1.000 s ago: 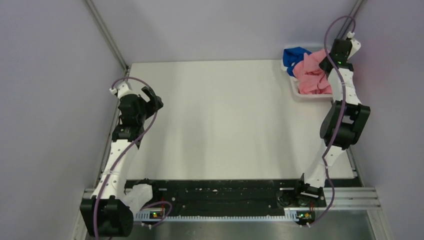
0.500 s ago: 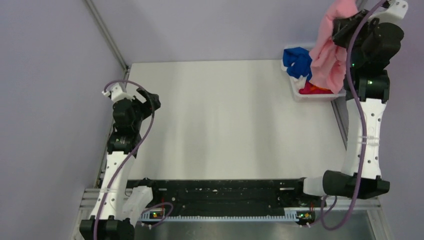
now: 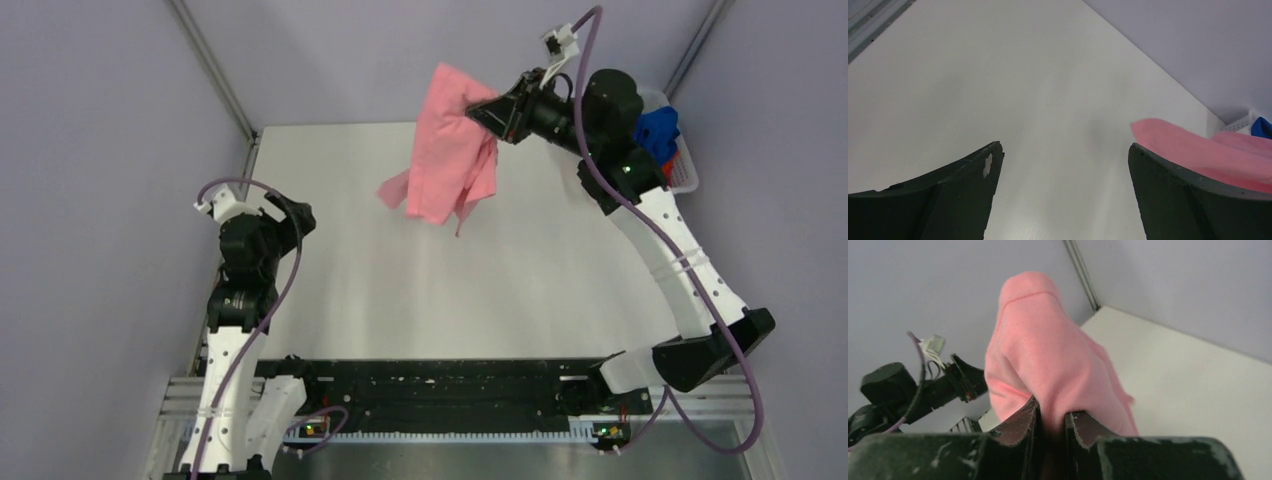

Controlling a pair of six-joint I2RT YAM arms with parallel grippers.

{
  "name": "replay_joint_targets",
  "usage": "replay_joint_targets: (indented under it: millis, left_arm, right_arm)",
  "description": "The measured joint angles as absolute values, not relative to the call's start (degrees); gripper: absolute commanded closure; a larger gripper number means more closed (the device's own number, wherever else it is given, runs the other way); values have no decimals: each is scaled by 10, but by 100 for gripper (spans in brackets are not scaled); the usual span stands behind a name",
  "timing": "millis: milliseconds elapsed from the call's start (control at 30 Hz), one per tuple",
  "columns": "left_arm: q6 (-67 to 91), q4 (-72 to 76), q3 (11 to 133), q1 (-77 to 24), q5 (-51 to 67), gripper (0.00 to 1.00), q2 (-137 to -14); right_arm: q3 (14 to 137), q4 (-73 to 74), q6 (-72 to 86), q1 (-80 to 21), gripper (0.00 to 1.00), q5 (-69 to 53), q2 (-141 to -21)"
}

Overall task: Fold and stack the t-shirts
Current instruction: Move the tshirt to the center of the board

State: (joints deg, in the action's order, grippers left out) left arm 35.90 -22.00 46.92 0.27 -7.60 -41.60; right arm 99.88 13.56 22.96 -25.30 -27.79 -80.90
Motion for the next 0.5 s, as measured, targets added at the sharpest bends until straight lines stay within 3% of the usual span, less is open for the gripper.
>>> replay_joint_targets:
  millis: [133,167,200,233,267,400,500]
  left_arm:
    - [368,-248,469,3,-91,1,-402]
    - [370,-251,468,3,-92,1,-401]
    - [373,-252,467,3,-91,1,-400]
    - [376,-253,463,3,-89,1,-402]
    - [378,-253,459,3,-86,1,-407]
    - [388,-253,438,3,-59,1,-446]
    - [392,-249,425,3,-16,1,-507]
  right_arm:
    - [841,90,272,-253,79,-234,-778]
    - [792,82,282,-250,65,-218,-767]
    - [738,76,294,-243,44,-203,-756]
    - [683,71,307,-233,14,-190,-747]
    - [625,71,319,-215,3,-175,-741]
    - [471,118,339,-141,1,-89,-744]
    - [450,194,336,-137,1,4,-743]
